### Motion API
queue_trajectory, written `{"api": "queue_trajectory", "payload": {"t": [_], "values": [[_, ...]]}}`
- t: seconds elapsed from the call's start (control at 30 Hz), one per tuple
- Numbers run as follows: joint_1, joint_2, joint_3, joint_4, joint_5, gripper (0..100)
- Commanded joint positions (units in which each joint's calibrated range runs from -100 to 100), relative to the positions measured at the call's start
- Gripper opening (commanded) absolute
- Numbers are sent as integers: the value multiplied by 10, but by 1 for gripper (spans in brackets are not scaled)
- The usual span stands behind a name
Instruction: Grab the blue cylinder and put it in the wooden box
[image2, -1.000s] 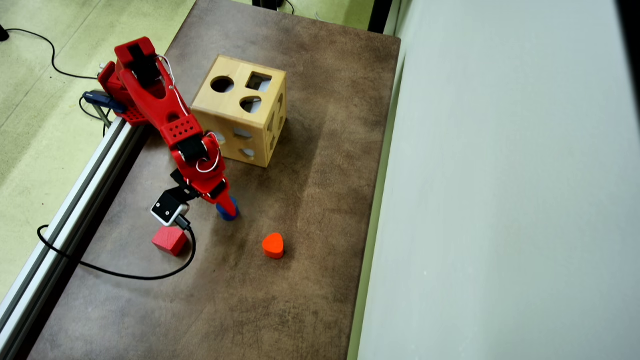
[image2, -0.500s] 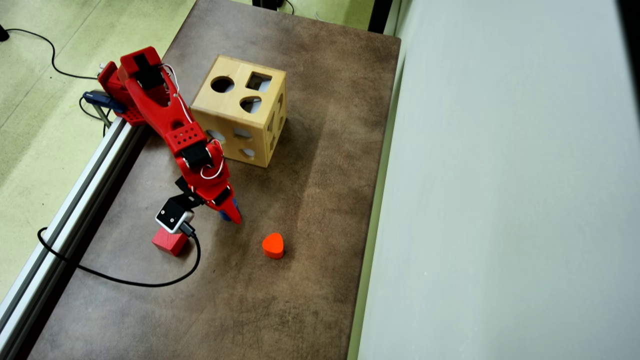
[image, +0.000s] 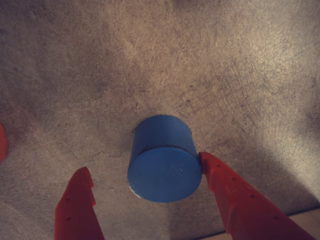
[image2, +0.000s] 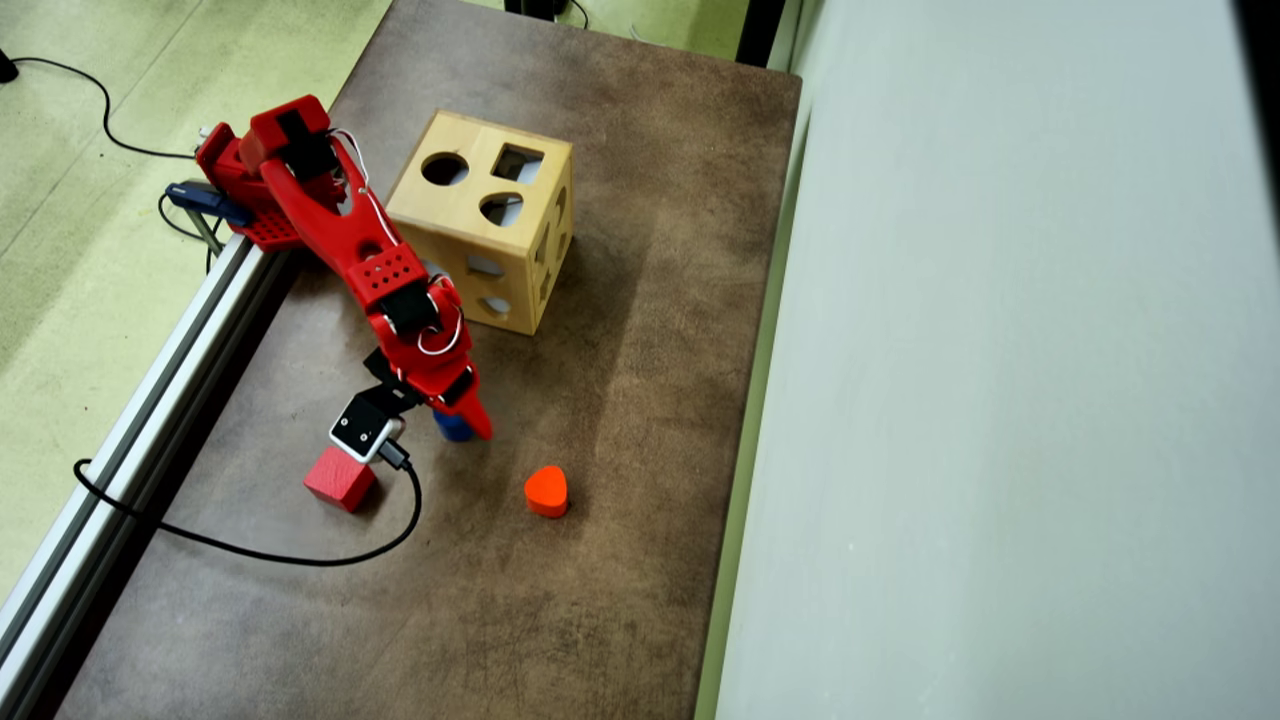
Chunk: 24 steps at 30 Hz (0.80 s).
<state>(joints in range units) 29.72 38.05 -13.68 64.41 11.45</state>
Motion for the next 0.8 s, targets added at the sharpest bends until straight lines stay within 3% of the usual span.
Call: {"api": "queue_trajectory", "payload": {"t": [0.0,0.77], "values": [[-4,-7,2,3,2,34],[2,6,4,-6,2,33]]}}
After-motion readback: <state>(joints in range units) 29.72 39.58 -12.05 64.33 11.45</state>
